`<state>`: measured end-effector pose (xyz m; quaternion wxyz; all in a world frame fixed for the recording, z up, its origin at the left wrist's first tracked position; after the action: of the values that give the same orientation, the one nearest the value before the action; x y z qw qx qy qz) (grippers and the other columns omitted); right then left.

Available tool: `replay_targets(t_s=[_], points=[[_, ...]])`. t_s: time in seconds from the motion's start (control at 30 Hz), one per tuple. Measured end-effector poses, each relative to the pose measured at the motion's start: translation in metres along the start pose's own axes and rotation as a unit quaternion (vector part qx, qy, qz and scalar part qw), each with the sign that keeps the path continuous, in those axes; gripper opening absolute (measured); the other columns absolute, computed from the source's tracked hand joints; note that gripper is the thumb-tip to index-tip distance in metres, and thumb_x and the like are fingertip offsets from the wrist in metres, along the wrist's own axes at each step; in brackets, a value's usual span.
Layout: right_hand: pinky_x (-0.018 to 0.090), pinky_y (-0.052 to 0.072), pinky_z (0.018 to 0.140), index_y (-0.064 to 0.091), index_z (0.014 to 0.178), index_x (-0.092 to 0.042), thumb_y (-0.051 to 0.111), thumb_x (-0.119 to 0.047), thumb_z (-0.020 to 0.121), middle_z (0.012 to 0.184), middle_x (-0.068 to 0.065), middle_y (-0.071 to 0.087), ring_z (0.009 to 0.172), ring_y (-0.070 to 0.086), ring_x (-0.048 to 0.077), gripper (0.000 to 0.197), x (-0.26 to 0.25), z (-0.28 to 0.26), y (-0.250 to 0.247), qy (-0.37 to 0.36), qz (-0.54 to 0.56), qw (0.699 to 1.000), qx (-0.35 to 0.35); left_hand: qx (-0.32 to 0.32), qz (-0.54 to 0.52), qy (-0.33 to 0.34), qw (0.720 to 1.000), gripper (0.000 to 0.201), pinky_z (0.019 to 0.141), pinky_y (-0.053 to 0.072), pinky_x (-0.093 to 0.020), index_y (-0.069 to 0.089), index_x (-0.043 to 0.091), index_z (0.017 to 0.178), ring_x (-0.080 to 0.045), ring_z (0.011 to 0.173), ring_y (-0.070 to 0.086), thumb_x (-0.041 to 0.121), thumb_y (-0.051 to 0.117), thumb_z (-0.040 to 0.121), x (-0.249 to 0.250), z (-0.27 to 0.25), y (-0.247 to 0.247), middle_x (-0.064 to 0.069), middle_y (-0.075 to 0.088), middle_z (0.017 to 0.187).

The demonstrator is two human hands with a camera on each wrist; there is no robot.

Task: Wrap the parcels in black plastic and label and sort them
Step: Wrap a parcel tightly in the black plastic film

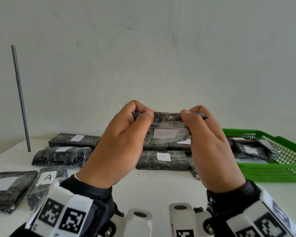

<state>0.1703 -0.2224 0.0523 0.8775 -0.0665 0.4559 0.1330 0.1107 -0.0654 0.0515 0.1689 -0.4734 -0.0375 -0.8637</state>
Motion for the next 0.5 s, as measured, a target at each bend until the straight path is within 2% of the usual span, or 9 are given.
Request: replay_targets(t_s=[0.1,0.17,0.23,0.3,0.33,0.37,0.43,0.47,0.5], points=[[0.021,0.035,0.066,0.044,0.077,-0.020,0.047,-0.034,0.103,0.060,-0.024,0.049,0.077,0.043,0.004,0.030,-0.004,0.001,-0.004,0.038,-0.066,0.996,-0.039,-0.006,0.023,0.020,1.000,0.025,0.048,0.030,-0.027,0.060,0.015,0.091,-0.034,0.050,0.027,0.031,0.048,0.106,-0.001,0.001,0.000,-0.014,0.035,0.056],[0.022,0.039,0.087,0.055,0.087,-0.030,0.037,-0.043,0.106,0.082,-0.034,0.054,0.107,0.047,0.016,0.029,-0.006,0.002,-0.003,0.069,-0.105,0.991,-0.054,-0.005,0.050,0.042,0.998,0.025,0.048,0.027,-0.023,0.060,0.009,0.097,-0.024,0.047,0.026,0.027,0.046,0.107,-0.001,0.000,0.002,0.002,0.033,0.050],[0.039,0.052,0.087,0.063,0.086,-0.039,0.037,-0.059,0.104,0.083,-0.020,0.060,0.096,0.059,0.022,0.038,-0.005,0.003,-0.001,0.116,-0.096,0.988,-0.039,-0.012,0.075,0.066,0.995,0.030,0.045,0.027,-0.015,0.059,0.004,0.100,-0.010,0.041,0.026,0.029,0.042,0.108,0.000,-0.003,0.004,0.012,0.031,0.045],[0.047,0.061,0.066,0.065,0.088,-0.026,0.047,-0.058,0.103,0.074,0.007,0.060,0.068,0.059,0.024,0.041,0.000,0.004,0.000,0.166,0.012,0.986,-0.008,-0.029,0.087,0.094,0.991,0.037,0.048,0.027,-0.023,0.059,0.010,0.101,-0.013,0.045,0.035,0.039,0.037,0.109,0.003,-0.005,0.008,0.003,0.047,0.053],[0.045,0.062,0.060,0.066,0.090,-0.015,0.050,-0.050,0.105,0.072,0.013,0.060,0.061,0.057,0.026,0.042,0.002,0.005,0.001,0.173,0.064,0.983,0.005,-0.033,0.091,0.102,0.990,0.038,0.057,0.035,-0.035,0.061,0.016,0.103,-0.019,0.053,0.045,0.043,0.035,0.108,0.004,-0.006,0.009,-0.009,0.061,0.071],[0.044,0.061,0.057,0.067,0.092,-0.008,0.052,-0.041,0.107,0.072,0.016,0.062,0.059,0.058,0.027,0.039,0.004,0.006,0.000,0.172,0.098,0.980,0.017,-0.026,0.094,0.100,0.990,0.036,0.063,0.037,-0.025,0.062,0.026,0.106,-0.014,0.068,0.055,0.048,0.033,0.106,0.001,-0.005,0.010,-0.006,0.068,0.093],[0.041,0.062,0.058,0.070,0.099,-0.002,0.052,-0.022,0.109,0.075,0.016,0.066,0.060,0.063,0.026,0.029,0.008,0.009,-0.003,0.153,0.134,0.979,0.033,-0.010,0.097,0.063,0.993,0.032,0.090,0.037,-0.010,0.060,0.041,0.108,0.007,0.116,0.054,0.052,0.031,0.101,-0.006,-0.003,0.008,0.024,0.060,0.125],[0.039,0.063,0.060,0.070,0.106,-0.003,0.052,-0.014,0.108,0.077,0.014,0.069,0.062,0.066,0.025,0.021,0.010,0.010,-0.005,0.137,0.139,0.980,0.033,-0.009,0.101,0.034,0.994,0.031,0.096,0.031,-0.001,0.060,0.043,0.110,0.014,0.132,0.042,0.051,0.031,0.101,-0.007,-0.001,0.007,0.035,0.052,0.130],[0.038,0.063,0.062,0.069,0.113,-0.007,0.052,-0.007,0.107,0.080,0.012,0.073,0.064,0.069,0.024,0.018,0.010,0.010,-0.007,0.123,0.134,0.983,0.029,-0.010,0.109,0.010,0.994,0.030,0.091,0.028,0.006,0.058,0.043,0.117,0.019,0.132,0.039,0.049,0.032,0.104,-0.010,0.000,0.006,0.043,0.050,0.124]])
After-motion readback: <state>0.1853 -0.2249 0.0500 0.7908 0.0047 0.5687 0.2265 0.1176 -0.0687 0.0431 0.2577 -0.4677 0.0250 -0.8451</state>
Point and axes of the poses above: each hand's wrist, its own z-axis towards the middle knuckle, its own y-axis out of the palm, x = y × z, the point moved 1 cm from there along z, towards the middle knuckle
